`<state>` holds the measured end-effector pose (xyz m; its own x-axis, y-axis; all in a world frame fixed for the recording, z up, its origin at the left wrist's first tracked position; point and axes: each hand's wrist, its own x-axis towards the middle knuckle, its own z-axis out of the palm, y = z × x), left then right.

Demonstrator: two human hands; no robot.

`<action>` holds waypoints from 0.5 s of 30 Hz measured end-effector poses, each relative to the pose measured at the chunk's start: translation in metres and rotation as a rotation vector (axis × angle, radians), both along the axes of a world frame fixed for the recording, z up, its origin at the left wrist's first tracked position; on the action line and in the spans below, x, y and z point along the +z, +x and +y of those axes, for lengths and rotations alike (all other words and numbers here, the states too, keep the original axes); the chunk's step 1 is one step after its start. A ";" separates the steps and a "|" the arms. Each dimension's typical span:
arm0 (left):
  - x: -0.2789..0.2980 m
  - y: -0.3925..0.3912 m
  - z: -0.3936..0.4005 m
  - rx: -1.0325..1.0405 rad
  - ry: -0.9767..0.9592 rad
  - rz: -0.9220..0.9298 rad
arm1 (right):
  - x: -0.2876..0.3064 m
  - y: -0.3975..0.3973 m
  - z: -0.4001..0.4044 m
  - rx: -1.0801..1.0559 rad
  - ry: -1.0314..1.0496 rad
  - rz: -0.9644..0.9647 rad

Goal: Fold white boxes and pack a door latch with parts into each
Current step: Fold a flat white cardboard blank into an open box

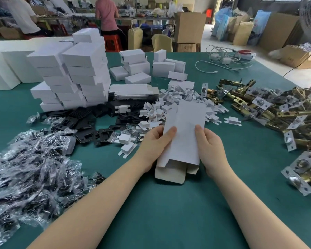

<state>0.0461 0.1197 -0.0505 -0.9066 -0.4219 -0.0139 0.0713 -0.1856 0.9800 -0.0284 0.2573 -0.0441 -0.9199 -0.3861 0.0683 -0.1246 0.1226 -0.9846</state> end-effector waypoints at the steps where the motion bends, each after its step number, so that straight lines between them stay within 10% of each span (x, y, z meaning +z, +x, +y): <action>1: -0.001 -0.001 0.001 0.041 -0.024 -0.012 | 0.000 0.001 0.000 0.000 0.027 0.025; 15: -0.003 0.004 0.013 0.310 -0.505 0.141 | -0.002 0.005 -0.003 -0.068 0.165 0.274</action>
